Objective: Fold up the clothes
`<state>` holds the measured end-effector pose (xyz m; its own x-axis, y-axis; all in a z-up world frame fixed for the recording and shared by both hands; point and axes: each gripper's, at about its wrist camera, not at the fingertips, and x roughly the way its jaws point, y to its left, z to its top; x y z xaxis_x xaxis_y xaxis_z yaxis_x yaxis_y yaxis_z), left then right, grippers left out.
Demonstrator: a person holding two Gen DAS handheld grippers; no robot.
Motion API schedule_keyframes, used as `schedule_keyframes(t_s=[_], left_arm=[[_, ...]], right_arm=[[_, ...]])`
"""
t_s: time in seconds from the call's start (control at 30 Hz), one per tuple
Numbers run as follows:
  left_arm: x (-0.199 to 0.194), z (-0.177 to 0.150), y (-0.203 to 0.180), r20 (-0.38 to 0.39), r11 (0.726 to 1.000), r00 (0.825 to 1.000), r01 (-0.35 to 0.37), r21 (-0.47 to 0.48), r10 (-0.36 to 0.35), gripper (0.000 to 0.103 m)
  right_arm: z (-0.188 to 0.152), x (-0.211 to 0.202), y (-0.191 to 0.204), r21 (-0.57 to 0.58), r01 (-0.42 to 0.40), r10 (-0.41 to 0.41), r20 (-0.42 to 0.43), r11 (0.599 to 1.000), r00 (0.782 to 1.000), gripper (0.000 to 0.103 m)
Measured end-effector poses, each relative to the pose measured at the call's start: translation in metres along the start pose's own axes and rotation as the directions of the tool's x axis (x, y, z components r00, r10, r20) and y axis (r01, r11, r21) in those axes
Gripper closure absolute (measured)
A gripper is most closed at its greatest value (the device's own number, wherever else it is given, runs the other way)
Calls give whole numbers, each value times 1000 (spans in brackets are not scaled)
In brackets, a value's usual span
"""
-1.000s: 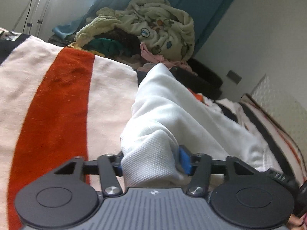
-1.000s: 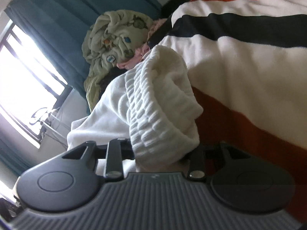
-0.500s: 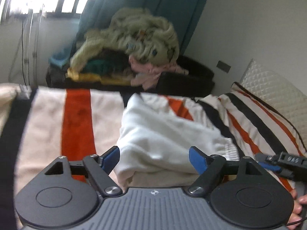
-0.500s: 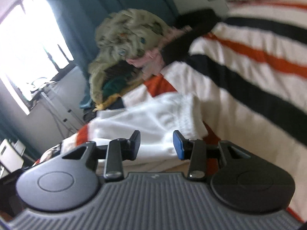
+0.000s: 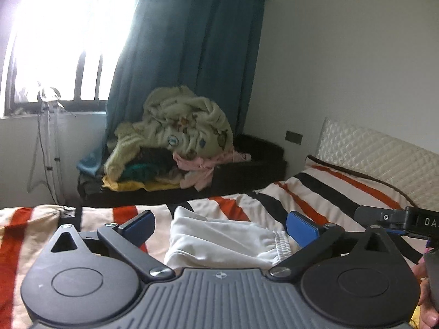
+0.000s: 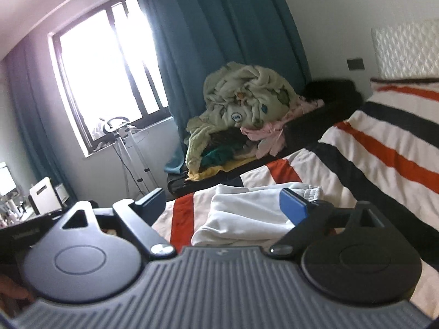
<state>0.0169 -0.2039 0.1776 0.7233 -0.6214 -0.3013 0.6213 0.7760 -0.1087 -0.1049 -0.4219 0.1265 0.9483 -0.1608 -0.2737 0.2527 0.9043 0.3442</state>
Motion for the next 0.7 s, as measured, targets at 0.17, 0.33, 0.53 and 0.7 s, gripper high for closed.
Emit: schedule_keyframes(t_s=[0.17,0.33,0.53,0.7], left_arm=[[-39,-16,-10,25,999,1000,-16,28,16,0],[-58,-41,-10,15,1000,1000,-19,13,19,0],[-65,-71,-7,14,998,998,-60,30,60,0],[-58,-83,-4,7,997,998,-65,42,64,0]], right_arm=[[-25,-27,16,-32,21,-21,25,999,999,13],[-55,-37,24,-68,57,-54,52,996,997,13],[-87,-31,25,-70,89,-86,44,994,995,13],[-113,-27,26,-72,115,-112,36,991,993,13]])
